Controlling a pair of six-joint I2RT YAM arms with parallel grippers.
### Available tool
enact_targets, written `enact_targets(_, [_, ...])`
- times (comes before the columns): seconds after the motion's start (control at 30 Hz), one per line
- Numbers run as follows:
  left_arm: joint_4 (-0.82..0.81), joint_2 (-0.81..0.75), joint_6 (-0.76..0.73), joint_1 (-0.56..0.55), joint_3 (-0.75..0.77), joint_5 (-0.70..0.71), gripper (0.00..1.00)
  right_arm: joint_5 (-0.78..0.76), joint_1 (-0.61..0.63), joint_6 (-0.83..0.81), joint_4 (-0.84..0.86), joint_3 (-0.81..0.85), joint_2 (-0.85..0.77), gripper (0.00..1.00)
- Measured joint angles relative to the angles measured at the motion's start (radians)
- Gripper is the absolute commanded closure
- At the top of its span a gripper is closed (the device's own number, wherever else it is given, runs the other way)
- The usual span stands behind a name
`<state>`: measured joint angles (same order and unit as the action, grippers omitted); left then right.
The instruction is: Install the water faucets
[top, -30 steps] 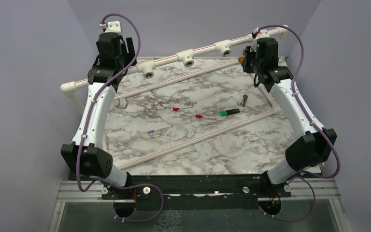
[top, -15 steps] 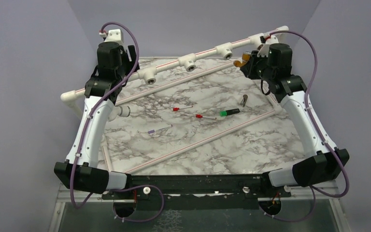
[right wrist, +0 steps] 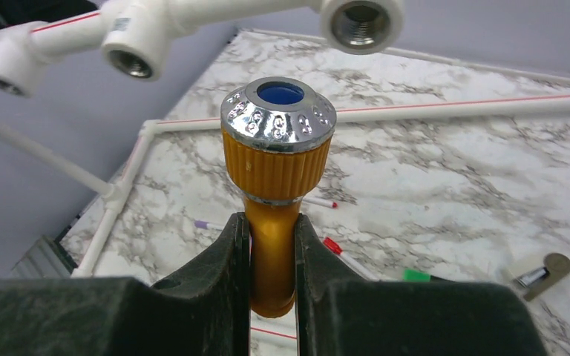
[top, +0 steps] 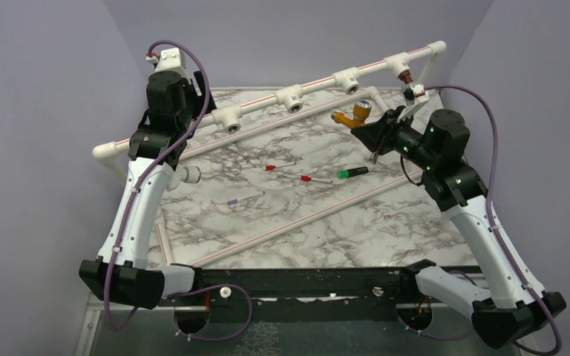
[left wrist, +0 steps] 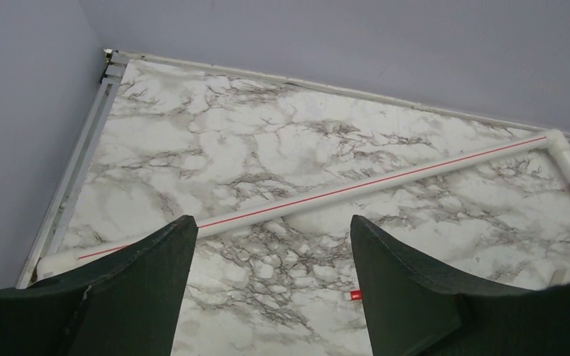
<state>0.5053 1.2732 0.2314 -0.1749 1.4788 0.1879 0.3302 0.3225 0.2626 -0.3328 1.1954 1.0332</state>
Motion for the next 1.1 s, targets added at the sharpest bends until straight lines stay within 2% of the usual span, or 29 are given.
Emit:
enact_targets(0.2, [-0.029,-0.004,0.011,-0.002,-0.014,0.003,0.17,0.006,0.103,0.016,0.149,-0.117,-0.067,0.99])
enact_targets(0.4, [-0.037,-0.003,0.012,-0.004,-0.014,0.022,0.13,-0.077,0.254,-0.019,0.245,-0.164,-0.064,0.99])
enact_targets(0.53, [-0.034,0.009,0.007,-0.005,-0.002,0.058,0.11,-0.134,0.309,-0.068,0.301,-0.169,-0.060,0.99])
enact_targets(0.83, [-0.054,0.040,-0.031,-0.018,0.030,0.116,0.10,-0.228,0.357,-0.229,0.353,-0.169,-0.029,0.99])
enact_targets(1.1, [-0.172,0.023,-0.097,-0.021,-0.041,0.033,0.10,-0.262,0.381,-0.409,0.468,-0.208,-0.031,0.99])
